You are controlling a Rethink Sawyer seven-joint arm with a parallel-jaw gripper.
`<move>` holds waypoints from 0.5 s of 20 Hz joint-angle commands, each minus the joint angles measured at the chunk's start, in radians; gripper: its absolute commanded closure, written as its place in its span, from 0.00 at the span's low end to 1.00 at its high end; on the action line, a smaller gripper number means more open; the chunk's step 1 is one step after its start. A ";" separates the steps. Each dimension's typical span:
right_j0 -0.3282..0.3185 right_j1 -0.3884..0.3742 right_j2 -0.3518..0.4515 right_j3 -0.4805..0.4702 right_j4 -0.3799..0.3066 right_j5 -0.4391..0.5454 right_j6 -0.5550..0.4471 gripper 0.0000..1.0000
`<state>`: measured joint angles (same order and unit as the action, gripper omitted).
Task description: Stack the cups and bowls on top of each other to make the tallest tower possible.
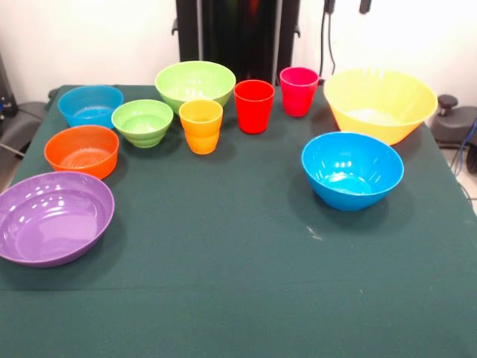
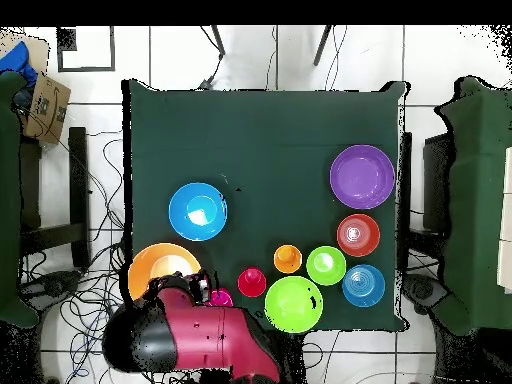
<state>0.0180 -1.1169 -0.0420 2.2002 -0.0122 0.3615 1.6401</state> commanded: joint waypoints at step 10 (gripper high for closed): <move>-0.021 0.453 0.022 -0.163 -0.050 -0.236 0.140 0.00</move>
<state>0.0017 -0.8928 -0.0450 2.1448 -0.0113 0.2268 1.6586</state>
